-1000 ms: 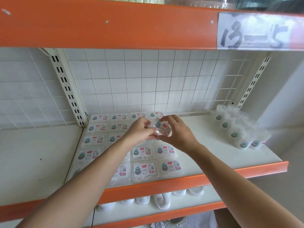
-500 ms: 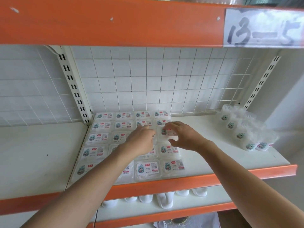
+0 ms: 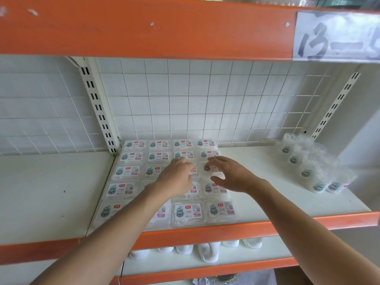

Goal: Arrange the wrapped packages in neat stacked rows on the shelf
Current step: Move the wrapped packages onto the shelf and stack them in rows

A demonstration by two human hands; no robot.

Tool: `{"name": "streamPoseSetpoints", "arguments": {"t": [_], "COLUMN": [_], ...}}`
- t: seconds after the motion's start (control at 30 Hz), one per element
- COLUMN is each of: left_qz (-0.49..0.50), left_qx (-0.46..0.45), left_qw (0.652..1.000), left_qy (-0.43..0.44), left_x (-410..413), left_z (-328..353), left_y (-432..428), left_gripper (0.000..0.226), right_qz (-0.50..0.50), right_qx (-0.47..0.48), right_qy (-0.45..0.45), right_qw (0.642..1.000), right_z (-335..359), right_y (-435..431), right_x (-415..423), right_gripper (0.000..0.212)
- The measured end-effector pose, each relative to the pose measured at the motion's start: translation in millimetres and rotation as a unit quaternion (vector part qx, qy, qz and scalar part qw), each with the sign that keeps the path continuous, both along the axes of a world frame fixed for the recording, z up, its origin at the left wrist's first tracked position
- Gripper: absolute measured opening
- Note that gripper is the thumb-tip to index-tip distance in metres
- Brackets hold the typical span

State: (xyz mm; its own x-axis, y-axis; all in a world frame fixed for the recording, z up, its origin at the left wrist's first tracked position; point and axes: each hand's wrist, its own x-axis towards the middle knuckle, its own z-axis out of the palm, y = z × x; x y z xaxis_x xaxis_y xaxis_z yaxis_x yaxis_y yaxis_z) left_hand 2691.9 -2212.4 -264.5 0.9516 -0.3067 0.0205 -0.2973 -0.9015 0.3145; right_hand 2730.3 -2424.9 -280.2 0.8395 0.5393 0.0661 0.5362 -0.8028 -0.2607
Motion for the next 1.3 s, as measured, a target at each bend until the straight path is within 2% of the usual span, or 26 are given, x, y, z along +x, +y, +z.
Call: {"name": "streamPoseSetpoints", "arguments": {"t": [0.1, 0.23, 0.67, 0.8, 1.03, 1.3], "left_qz": [0.006, -0.002, 0.013, 0.019, 0.102, 0.240], "left_qx": [0.021, 0.041, 0.046, 0.049, 0.090, 0.100], "left_qw": [1.000, 0.999, 0.999, 0.999, 0.991, 0.966], "left_qy": [-0.015, 0.012, 0.014, 0.012, -0.003, 0.013], "left_x": [5.6, 12.0, 15.2, 12.7, 3.2, -50.0], "left_z": [1.8, 0.5, -6.6, -3.6, 3.5, 2.6], "left_y": [5.2, 10.4, 11.5, 12.3, 23.6, 57.4], "left_gripper": [0.044, 0.058, 0.051, 0.054, 0.068, 0.071], "right_qz": [-0.013, -0.027, -0.013, -0.015, 0.001, 0.067], "right_qx": [0.015, 0.011, -0.003, -0.039, -0.052, -0.044], "right_qy": [-0.019, -0.007, -0.007, -0.005, -0.034, -0.046], "right_qw": [1.000, 1.000, 1.000, 0.999, 0.998, 0.996], "right_z": [-0.9, -3.8, -8.9, -8.4, 0.5, 0.8], "right_y": [0.5, -1.6, -6.3, -5.2, 18.3, 72.4], "right_x": [-0.8, 0.0, -0.4, -1.8, 0.2, -3.3], "right_gripper": [0.043, 0.050, 0.049, 0.055, 0.067, 0.066]}}
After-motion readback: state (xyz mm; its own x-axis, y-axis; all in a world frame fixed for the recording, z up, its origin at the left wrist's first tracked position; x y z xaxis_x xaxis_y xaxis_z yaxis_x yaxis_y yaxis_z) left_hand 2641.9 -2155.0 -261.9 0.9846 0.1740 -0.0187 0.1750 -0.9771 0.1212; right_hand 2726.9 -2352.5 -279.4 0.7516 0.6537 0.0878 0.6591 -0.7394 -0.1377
